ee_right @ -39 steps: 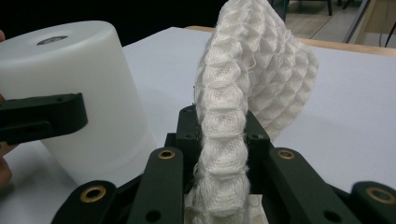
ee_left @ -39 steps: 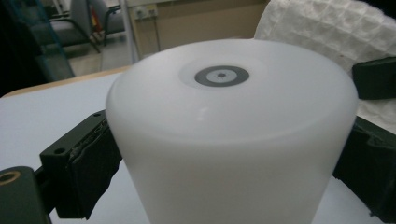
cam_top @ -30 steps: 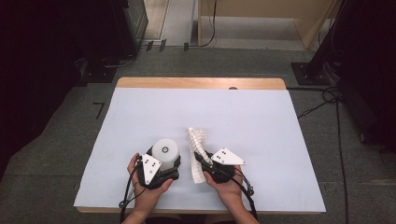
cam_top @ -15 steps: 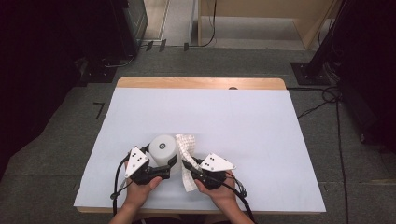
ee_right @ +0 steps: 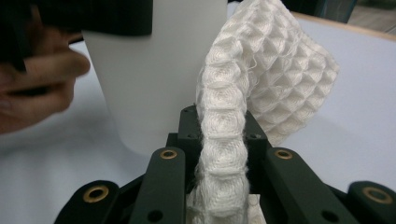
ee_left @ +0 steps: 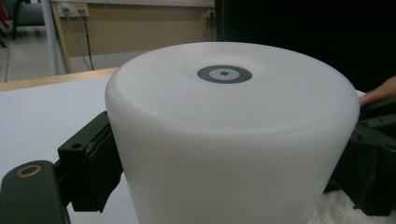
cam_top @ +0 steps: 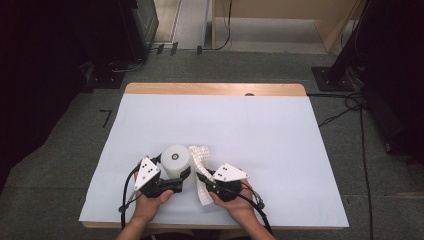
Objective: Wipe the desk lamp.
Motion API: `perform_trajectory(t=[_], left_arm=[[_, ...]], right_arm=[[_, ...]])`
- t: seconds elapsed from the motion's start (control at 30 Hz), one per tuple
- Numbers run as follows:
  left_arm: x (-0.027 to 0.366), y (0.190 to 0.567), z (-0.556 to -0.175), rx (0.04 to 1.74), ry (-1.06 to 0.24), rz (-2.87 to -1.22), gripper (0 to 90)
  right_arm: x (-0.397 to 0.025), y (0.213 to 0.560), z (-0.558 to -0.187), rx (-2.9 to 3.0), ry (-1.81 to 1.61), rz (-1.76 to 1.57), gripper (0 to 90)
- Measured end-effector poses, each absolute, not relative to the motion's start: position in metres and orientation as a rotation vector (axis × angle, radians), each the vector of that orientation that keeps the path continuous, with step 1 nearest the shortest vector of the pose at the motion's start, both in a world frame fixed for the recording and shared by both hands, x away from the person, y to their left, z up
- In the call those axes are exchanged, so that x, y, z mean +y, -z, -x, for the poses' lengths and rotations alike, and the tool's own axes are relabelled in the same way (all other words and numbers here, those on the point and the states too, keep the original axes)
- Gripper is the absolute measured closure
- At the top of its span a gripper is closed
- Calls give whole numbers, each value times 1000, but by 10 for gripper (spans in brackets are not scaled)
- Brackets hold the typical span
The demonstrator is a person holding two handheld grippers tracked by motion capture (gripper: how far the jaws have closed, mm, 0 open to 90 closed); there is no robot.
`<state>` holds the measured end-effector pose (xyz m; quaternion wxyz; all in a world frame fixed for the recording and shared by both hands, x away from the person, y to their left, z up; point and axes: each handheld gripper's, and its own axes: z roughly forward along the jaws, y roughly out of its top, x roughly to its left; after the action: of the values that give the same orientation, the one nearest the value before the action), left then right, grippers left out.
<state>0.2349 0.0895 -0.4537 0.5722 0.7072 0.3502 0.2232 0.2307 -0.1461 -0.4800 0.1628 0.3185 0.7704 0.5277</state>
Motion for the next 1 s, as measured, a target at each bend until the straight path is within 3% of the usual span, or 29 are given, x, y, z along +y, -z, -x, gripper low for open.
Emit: perform_trajectory(t=[0.23, 0.53, 0.6, 0.73, 0.77, 0.83, 1.0], left_arm=[[76, 468, -235, 785, -623, -1774, 87], [84, 473, -236, 781, -599, -1763, 83], [84, 473, -233, 811, -621, -1739, 25], [72, 472, -223, 914, -691, -1684, 17], [61, 473, -218, 950, -787, -1695, 17], [52, 474, -216, 995, -839, -1712, 18], [57, 472, -219, 1000, -801, -1703, 77]], right_arm=[[-160, 466, -231, 2097, -1539, -926, 762], [-173, 470, -238, 2050, -1545, -1039, 762], [-175, 470, -238, 2045, -1544, -1042, 762], [-176, 472, -239, 2048, -1539, -1055, 761], [-175, 474, -240, 2053, -1540, -1062, 760], [-173, 476, -239, 2062, -1543, -1072, 760], [-165, 480, -238, 2103, -1529, -1041, 759]])
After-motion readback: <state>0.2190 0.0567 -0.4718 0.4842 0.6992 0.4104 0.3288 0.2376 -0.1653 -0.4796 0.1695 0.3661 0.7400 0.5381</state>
